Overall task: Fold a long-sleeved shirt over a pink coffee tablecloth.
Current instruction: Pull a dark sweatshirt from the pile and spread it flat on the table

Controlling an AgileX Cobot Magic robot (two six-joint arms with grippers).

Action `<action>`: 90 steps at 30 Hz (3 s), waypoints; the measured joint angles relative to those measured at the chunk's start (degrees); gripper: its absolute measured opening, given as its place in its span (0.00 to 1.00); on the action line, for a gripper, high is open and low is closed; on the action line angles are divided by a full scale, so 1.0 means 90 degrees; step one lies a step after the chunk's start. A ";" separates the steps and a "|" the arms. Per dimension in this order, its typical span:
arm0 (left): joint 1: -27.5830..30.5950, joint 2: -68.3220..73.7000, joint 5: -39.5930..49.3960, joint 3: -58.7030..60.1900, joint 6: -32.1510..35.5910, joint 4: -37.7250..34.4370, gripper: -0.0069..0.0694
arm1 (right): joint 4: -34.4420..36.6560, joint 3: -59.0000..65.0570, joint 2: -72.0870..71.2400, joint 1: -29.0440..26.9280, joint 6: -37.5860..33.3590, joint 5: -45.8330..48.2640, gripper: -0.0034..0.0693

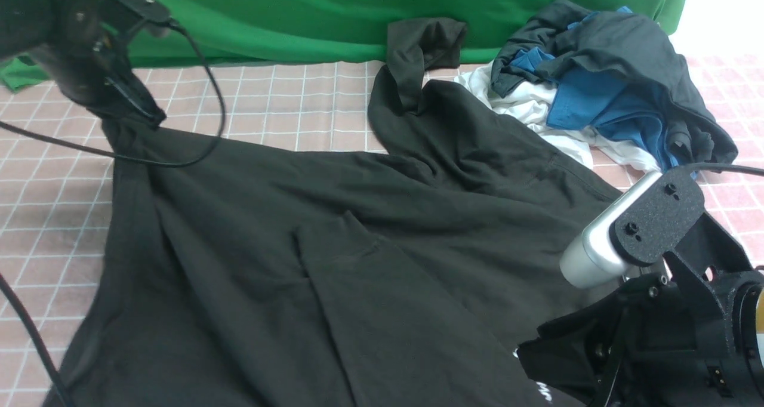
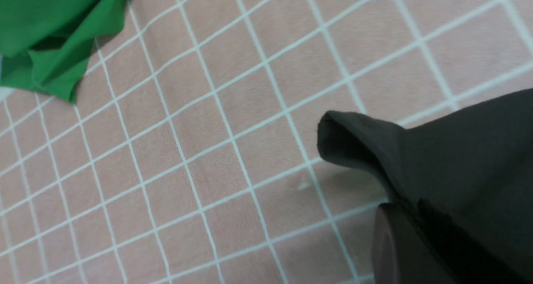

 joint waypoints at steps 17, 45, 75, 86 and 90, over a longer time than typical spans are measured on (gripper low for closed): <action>0.0904 0.0483 0.0187 -0.0017 -0.1152 0.1472 0.77 | -0.0563 0.0000 0.0000 0.0000 0.0146 0.0371 0.37; 0.1394 -0.0111 0.0178 0.1418 0.5006 -0.4132 0.86 | -0.0620 0.0000 0.0000 0.0000 0.0313 0.0043 0.37; 0.1394 -0.0179 0.1486 0.1427 0.4762 -0.3401 0.14 | -0.0620 0.0000 0.0000 0.0000 0.0313 -0.0250 0.38; 0.1389 -0.0475 0.1612 0.1440 0.3026 -0.2029 0.18 | -0.0640 0.0000 0.0000 0.0000 0.0313 0.0012 0.38; 0.1389 -0.0475 0.1500 0.1453 0.2952 -0.1783 0.35 | -0.0910 -0.0007 0.0000 0.0000 0.0313 0.0257 0.38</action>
